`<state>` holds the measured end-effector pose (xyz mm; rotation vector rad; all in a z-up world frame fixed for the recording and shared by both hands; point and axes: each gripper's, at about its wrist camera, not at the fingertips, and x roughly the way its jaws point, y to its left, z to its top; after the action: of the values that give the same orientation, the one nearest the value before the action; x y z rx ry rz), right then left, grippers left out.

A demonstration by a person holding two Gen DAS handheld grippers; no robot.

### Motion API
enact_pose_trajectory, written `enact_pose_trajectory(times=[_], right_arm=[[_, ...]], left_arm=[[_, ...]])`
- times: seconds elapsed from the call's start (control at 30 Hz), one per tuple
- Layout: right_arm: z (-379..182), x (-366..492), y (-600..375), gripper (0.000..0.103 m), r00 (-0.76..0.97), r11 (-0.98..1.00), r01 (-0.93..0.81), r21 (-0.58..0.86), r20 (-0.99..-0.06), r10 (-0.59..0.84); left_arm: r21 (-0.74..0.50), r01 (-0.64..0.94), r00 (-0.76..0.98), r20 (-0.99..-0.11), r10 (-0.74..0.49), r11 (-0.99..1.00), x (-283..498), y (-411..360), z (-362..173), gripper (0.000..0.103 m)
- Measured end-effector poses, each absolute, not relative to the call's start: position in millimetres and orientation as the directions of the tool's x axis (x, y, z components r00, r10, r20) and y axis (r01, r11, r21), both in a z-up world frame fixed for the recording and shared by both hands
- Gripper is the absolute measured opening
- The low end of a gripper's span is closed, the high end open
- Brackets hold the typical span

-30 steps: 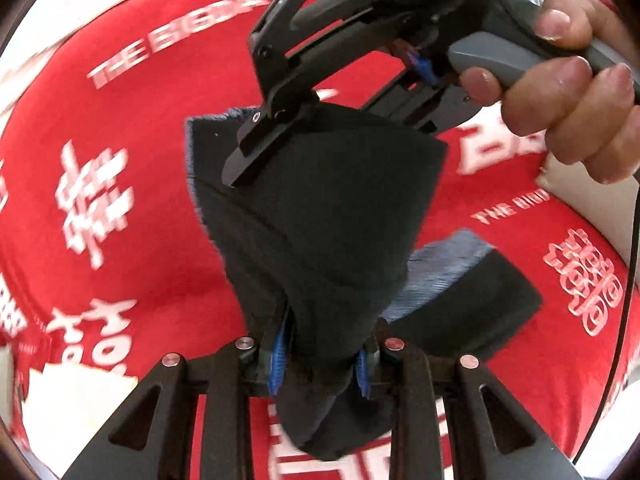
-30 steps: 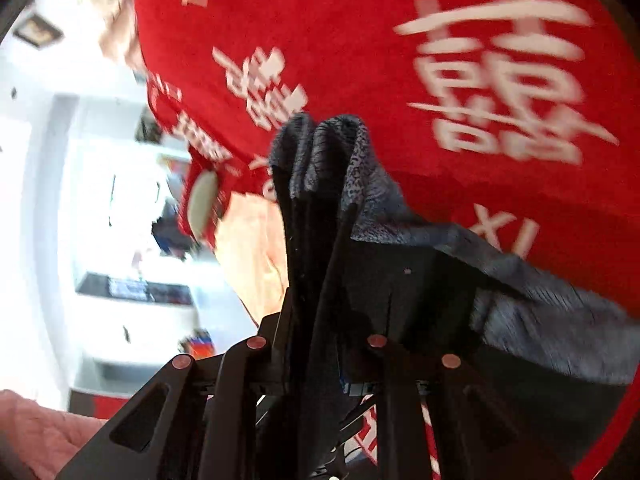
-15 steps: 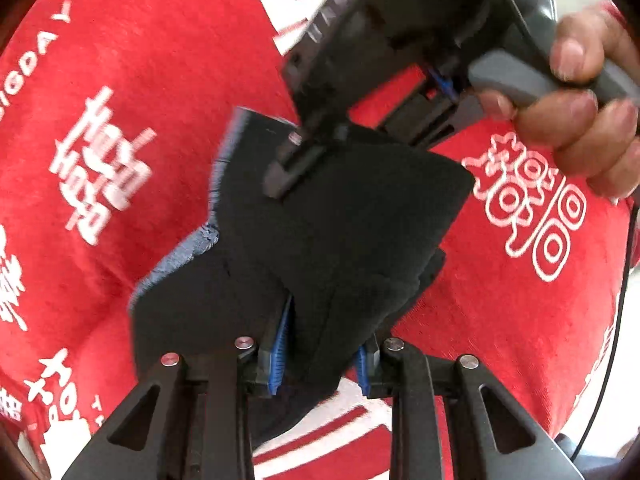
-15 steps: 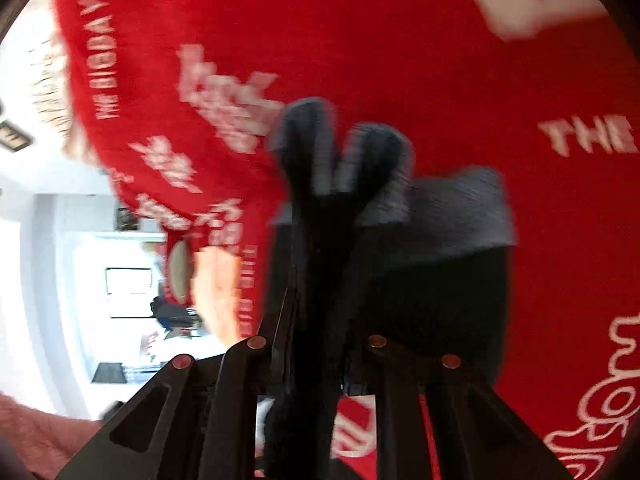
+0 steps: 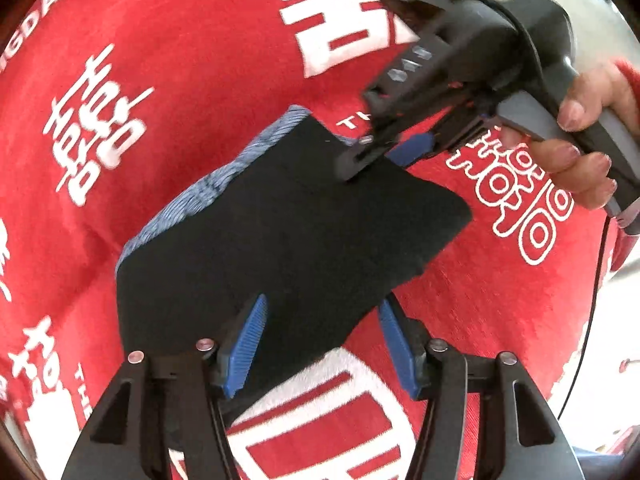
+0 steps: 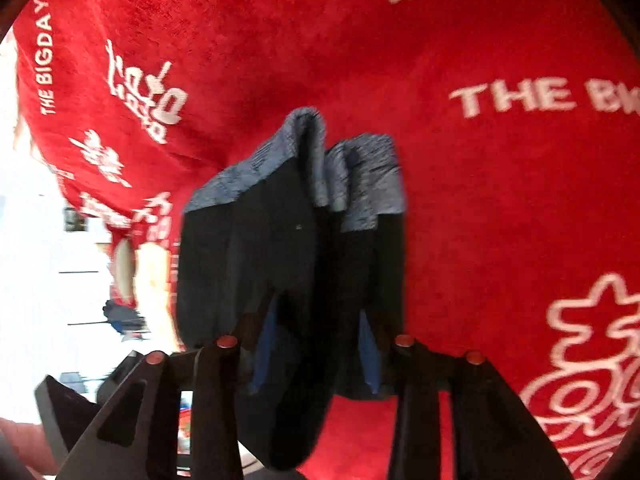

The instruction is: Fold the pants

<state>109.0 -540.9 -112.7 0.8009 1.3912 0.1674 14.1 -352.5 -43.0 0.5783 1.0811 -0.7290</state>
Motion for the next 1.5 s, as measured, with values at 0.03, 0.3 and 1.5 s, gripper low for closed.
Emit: enact_pose_trajectory(times=[0.03,0.3,1.5], right_arm=[[-108.3,108.4,-542.4,0.044,0.208,0.752,0.345,0.562,-0.827,0.523],[-53.5,91.3,-534.3,0.035,0.254,0.856,0.337,0.391,-0.914,0.318],[-111.1,96.2,-422.1,0.037,0.104,0.960,0.270,0.078,-0.993,0.052]], left_arm=[[0.059,0.759,0.282,-0.927,-0.246,0.649,17.8,-346.4,-39.7,0.059],[0.040,0.568,0.325,-0.929,-0.179,0.822,76.7,-279.0,-31.1,0.059],[-0.055,0.452,0.155,-0.978,-0.139,0.890,98.5,-258.7,-84.4,0.082]])
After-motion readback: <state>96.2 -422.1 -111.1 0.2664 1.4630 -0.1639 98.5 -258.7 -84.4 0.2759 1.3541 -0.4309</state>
